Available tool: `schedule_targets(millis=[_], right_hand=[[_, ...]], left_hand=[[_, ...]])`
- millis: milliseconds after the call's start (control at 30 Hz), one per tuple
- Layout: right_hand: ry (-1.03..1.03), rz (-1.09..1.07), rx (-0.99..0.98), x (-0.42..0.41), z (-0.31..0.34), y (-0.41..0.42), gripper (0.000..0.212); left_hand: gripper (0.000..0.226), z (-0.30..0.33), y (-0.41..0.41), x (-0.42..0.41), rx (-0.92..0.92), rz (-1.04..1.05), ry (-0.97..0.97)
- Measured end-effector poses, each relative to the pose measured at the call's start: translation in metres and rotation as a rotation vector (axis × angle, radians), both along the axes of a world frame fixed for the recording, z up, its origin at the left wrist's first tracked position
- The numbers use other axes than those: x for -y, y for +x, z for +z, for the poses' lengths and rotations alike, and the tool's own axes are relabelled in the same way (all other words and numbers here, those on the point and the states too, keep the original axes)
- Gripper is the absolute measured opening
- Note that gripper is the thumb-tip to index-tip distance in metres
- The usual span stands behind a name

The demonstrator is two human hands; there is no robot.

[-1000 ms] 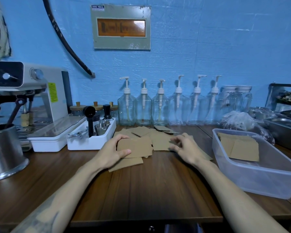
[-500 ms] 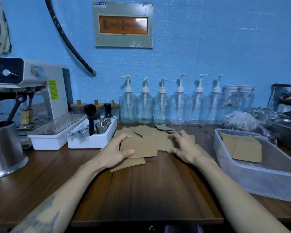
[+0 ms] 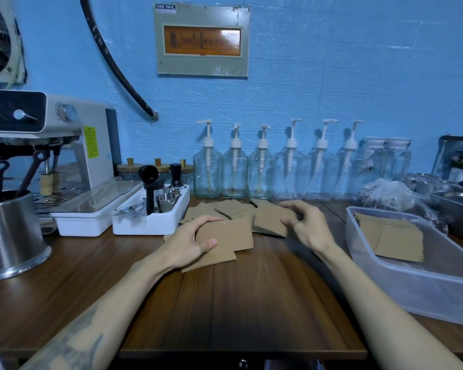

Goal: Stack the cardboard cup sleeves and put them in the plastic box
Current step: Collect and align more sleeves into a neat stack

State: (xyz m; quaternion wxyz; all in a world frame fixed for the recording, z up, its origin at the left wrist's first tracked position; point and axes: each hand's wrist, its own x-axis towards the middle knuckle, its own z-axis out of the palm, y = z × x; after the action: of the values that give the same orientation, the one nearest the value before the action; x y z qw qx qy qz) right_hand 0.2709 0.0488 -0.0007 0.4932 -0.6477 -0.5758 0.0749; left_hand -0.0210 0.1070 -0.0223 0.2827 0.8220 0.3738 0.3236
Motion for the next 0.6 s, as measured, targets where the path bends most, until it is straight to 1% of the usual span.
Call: schedule_targets(millis=[67, 100, 133, 200, 267, 300, 333, 367, 400, 467, 533, 600], right_hand=[[0.057, 0.052, -0.281, 0.005, 0.007, -0.003, 0.016], [0.074, 0.088, -0.392, 0.006, 0.009, -0.005, 0.014], [0.086, 0.135, -0.48, 0.008, 0.011, -0.008, 0.017], [0.079, 0.25, -0.608, 0.013, 0.013, -0.017, 0.036], [0.036, 0.344, -0.663, 0.016, 0.011, -0.026, 0.058], [0.004, 0.375, -0.657, 0.015, 0.008, -0.029, 0.071], [-0.026, 0.39, -0.626, 0.015, 0.006, -0.032, 0.082], [-0.046, 0.385, -0.556, 0.014, 0.003, -0.033, 0.089], [-0.054, 0.36, -0.467, 0.013, 0.0, -0.035, 0.089], [-0.044, 0.268, -0.321, 0.011, -0.001, -0.037, 0.075], [-0.006, 0.18, -0.32, 0.009, -0.001, -0.038, 0.049], [0.01, 0.146, -0.409, 0.01, -0.002, -0.037, 0.03]], left_hand=[[0.042, -0.001, 0.001, -0.002, 0.013, -0.008, -0.004], [0.042, -0.002, 0.001, -0.002, 0.017, -0.01, -0.007], [0.041, -0.002, 0.001, -0.002, 0.017, -0.012, -0.008], [0.042, -0.001, 0.002, -0.001, 0.019, -0.017, -0.005], [0.044, 0.0, 0.002, 0.0, 0.01, -0.016, 0.002], [0.046, 0.0, 0.002, 0.001, 0.004, -0.015, 0.003], [0.048, 0.001, 0.003, 0.002, 0.004, -0.019, -0.001], [0.05, 0.001, 0.003, 0.004, 0.004, -0.026, -0.009], [0.052, 0.002, 0.003, 0.005, 0.001, -0.035, -0.014], [0.056, 0.003, 0.004, 0.008, -0.018, -0.05, -0.015], [0.061, 0.001, 0.006, 0.008, -0.017, -0.067, -0.028], [0.065, 0.0, 0.006, 0.008, 0.0, -0.073, -0.052]])
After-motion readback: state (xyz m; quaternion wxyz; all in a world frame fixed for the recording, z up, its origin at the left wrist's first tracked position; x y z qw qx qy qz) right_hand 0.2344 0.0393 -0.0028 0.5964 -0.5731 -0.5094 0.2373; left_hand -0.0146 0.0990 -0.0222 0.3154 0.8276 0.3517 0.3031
